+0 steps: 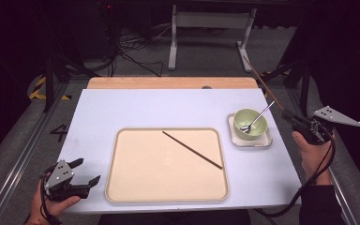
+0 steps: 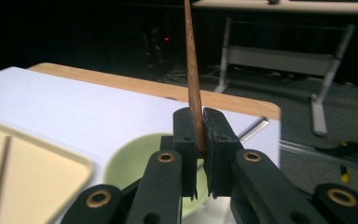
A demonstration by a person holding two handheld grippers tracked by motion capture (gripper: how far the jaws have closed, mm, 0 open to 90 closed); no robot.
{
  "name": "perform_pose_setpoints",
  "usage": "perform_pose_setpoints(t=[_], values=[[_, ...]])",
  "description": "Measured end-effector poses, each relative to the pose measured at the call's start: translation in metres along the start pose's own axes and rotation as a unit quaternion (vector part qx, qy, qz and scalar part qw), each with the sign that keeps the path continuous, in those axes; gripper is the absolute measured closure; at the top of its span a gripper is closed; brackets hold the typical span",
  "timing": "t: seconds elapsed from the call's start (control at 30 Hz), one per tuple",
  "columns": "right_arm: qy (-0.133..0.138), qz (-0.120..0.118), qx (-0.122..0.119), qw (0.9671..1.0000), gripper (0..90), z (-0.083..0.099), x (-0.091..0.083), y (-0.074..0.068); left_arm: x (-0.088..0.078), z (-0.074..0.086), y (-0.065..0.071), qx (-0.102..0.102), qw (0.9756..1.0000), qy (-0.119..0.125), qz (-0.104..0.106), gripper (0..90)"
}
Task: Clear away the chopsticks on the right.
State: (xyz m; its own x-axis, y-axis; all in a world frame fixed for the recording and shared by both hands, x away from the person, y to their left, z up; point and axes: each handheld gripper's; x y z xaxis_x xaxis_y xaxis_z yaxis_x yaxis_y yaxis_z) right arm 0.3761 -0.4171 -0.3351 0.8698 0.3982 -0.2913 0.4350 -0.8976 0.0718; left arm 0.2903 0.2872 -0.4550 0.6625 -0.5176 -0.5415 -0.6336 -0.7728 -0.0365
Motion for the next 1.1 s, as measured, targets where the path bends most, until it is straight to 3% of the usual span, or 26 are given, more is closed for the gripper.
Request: perform_pose_setpoints(t=[0.13,0.2,0.4,0.5,0.8,1.1], values=[[0.01,-0.039,-0.008,0.9992,84.7,-0.007,-0.005,-0.019,0.0,0.0,0.0,0.0,1.0,0.001,0.0,15.3],[0.005,-0.046,-0.034,0.9983,84.6,-0.01,-0.006,-0.032,0.0,0.0,0.0,0.001,1.0,0.0,0.0,15.4],[-0.016,-0.104,-0.063,0.9924,84.6,-0.003,0.002,-0.067,-0.001,0.001,0.0,0.0,1.0,0.0,0.001,15.3],[-0.037,-0.127,-0.078,0.9882,84.7,0.006,0.008,-0.081,-0.001,0.001,0.0,0.002,1.0,0.0,0.001,15.3],[-0.089,-0.188,-0.121,0.9705,84.6,0.03,0.029,-0.12,-0.001,0.001,0.0,0.002,1.0,0.0,0.001,15.3],[-0.144,-0.215,-0.143,0.9553,84.6,0.05,0.054,-0.139,0.0,0.001,0.0,0.004,1.0,-0.004,0.001,15.3]])
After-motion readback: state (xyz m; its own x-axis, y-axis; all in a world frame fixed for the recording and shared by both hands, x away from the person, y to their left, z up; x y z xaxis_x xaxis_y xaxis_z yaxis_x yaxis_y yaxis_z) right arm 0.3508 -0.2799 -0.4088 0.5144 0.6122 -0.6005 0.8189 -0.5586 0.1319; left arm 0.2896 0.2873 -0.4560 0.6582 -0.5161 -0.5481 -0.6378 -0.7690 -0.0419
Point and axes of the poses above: each handheld gripper's, and its own axes: x roughly forward along the jaws, z roughly out of its underside, y roughly to its right, and after that the axes turned 4 degrees about -x, right-handed
